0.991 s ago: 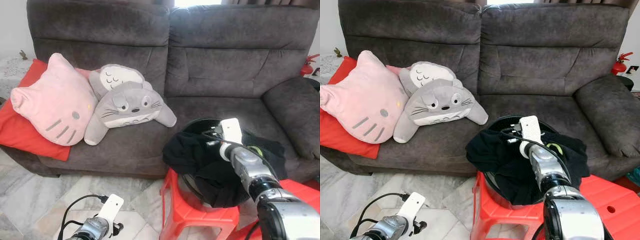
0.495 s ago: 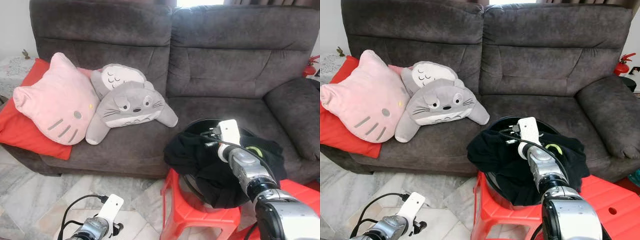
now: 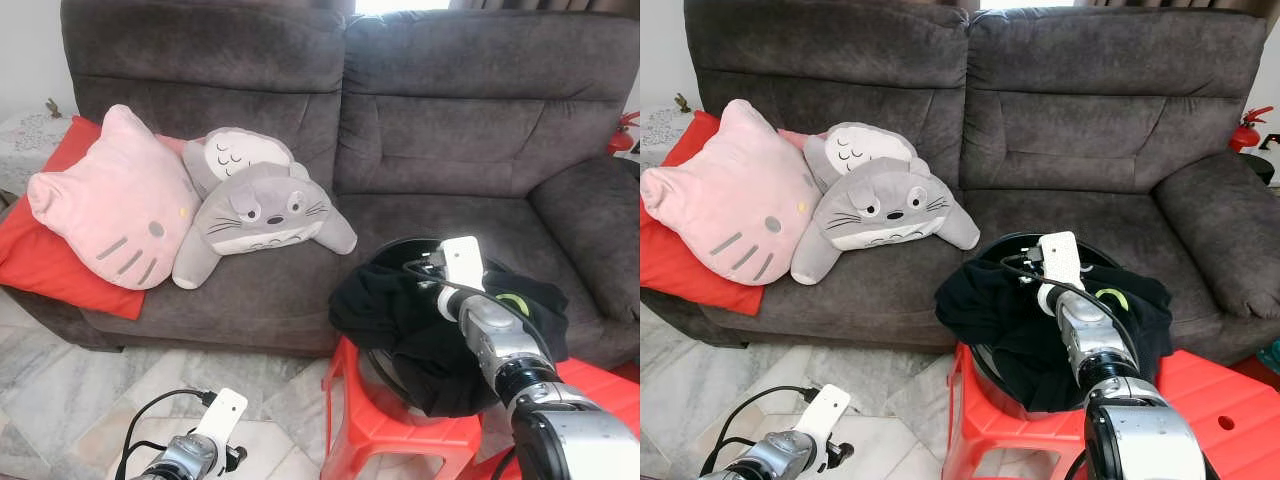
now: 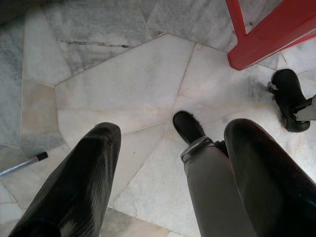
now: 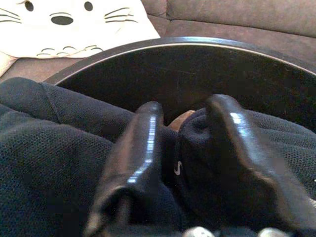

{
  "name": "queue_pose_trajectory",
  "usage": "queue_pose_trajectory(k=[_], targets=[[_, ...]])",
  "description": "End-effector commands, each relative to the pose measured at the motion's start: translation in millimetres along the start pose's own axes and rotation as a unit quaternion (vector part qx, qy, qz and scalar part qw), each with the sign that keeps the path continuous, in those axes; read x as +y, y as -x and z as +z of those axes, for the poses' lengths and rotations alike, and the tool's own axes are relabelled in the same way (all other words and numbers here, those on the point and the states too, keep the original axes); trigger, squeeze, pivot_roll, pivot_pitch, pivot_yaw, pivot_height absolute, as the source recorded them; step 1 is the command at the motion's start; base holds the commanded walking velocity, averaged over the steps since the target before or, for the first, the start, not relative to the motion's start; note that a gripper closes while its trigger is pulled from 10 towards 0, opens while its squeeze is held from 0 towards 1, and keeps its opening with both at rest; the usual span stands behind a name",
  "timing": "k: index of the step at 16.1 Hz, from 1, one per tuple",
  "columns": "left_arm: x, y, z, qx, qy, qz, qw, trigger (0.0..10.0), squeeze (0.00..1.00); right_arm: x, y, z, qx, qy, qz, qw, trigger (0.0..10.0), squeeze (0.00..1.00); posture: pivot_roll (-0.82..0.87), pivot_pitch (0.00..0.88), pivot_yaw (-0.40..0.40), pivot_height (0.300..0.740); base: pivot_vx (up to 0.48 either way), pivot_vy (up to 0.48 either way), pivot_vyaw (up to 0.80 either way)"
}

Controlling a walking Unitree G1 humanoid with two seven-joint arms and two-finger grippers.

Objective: Hang hanger

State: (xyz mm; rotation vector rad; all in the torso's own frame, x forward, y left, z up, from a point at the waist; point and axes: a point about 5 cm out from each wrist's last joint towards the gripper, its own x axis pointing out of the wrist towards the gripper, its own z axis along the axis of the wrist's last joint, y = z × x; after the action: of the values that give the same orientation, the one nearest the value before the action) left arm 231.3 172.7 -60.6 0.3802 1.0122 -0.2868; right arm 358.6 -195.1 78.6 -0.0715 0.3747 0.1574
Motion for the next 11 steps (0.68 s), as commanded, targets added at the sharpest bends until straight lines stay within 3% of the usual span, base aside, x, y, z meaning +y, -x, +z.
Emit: queue_pose_trajectory(k=[1,2,5,9,10,11], targets=[[1.4,0.2,-2,0.006,-0.013,0.001,1.0,10.0,0.0,-3.7,0.0,9,-0.019,-0.004,-0.009,1.0,10.0,1.0,-0.16,0.0,-0.018,0.74,0.0,0.0,0.0],[1.4,0.2,-2,0.006,-0.013,0.001,1.0,10.0,0.0,-5.6,0.3,13,-0.031,-0.003,-0.017,0.999,10.0,1.0,-0.16,0.0,-0.018,0.74,0.0,0.0,0.0],[1.4,0.2,-2,0.006,-0.013,0.001,1.0,10.0,0.0,-20.4,8.6,44,-0.145,-0.031,-0.073,0.986,10.0,1.0,-0.16,0.0,-0.018,0.74,0.0,0.0,0.0],[1.4,0.2,-2,0.006,-0.014,0.001,1.0,10.0,0.0,-21.5,30.7,55,-0.234,-0.05,-0.103,0.965,10.0,1.0,-0.17,0.0,-0.025,0.74,0.0,0.0,0.0],[1.9,0.3,-1,0.002,-0.013,0.005,1.0,10.0,0.0,-15.5,43.0,47,-0.248,-0.043,-0.108,0.962,10.0,0.0,-0.17,0.0,-0.025,0.74,0.0,0.0,0.0],[2.2,0.3,-1,0.0,-0.011,0.007,1.0,10.0,0.0,-12.9,50.7,41,-0.252,-0.037,-0.117,0.96,10.0,0.0,-0.17,0.0,-0.024,0.74,0.0,0.0,0.0]])
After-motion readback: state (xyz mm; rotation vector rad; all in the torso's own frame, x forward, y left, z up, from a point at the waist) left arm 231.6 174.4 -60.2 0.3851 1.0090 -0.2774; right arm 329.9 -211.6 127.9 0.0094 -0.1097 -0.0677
